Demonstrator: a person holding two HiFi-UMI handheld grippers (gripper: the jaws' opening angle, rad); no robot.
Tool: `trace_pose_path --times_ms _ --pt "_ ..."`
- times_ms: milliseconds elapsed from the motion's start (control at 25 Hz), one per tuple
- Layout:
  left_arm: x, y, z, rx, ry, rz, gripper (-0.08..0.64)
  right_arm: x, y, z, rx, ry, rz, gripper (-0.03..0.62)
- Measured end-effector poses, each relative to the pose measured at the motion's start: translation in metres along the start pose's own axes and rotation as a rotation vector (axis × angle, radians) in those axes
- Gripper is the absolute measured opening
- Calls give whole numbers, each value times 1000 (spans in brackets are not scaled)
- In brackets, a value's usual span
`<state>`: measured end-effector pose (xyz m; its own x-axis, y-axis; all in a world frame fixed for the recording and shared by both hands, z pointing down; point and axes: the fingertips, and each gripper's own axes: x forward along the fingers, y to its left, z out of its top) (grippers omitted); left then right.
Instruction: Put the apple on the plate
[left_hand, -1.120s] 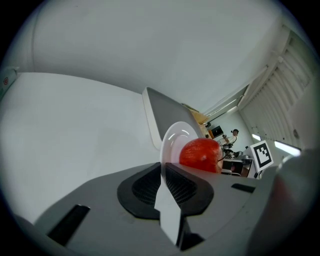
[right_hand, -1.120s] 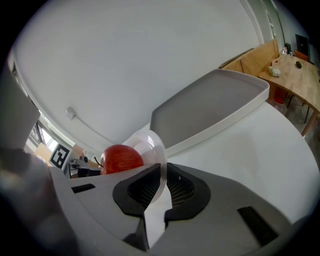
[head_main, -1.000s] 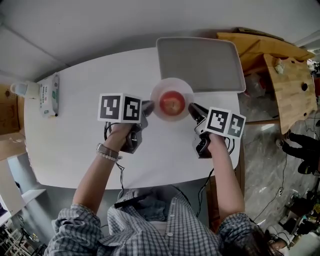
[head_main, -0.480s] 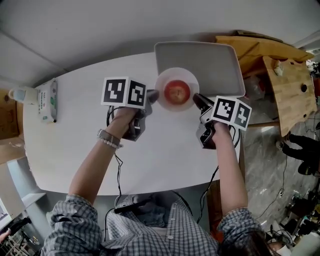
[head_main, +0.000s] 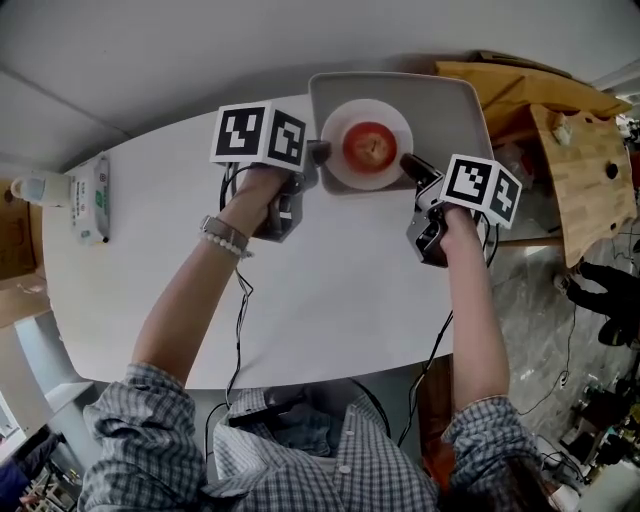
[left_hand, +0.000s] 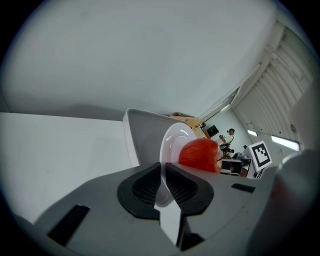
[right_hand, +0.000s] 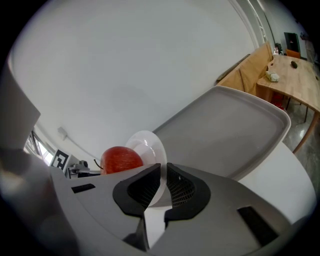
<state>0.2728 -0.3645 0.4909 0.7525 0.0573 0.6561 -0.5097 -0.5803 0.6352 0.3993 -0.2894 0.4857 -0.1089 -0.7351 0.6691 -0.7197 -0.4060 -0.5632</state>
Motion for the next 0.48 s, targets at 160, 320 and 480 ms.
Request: trace_pose_path --times_ms 160,320,480 --pt "9 5 8 -5 -2 5 35 10 -6 4 9 1 -8 51" --pt "17 11 13 -32 -2 4 35 17 -11 8 8 14 -18 51" --pt "26 14 12 -35 11 8 35 23 -18 9 5 24 -38 51"
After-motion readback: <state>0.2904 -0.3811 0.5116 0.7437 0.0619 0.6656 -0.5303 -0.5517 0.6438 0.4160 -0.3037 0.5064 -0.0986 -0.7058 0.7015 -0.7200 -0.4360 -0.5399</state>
